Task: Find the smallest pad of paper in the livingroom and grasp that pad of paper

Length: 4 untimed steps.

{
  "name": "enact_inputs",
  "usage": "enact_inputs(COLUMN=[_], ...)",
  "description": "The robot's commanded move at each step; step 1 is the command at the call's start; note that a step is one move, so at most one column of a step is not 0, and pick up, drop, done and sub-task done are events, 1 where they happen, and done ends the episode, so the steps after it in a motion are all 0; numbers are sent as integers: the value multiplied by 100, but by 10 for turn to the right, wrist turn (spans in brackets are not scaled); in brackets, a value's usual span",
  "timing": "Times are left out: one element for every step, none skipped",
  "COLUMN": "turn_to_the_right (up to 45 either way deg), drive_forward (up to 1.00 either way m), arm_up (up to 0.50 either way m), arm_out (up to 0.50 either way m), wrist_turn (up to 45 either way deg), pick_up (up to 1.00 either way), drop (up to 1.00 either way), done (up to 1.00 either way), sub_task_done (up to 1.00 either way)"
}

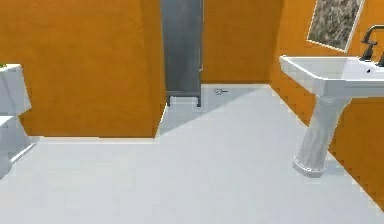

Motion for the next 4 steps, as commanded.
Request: enact_inputs(turn_to_the_right=[0,-390,0,-450], drive_forward=[30,0,40,0], arm_up=[0,0,0,0], arm_out=[0,0,0,0], wrist_turn=[0,0,0,0], pick_up=[0,0,0,0], drop=[0,0,0,0], done=[0,0,0,0], sub_task_done=[0,0,0,0])
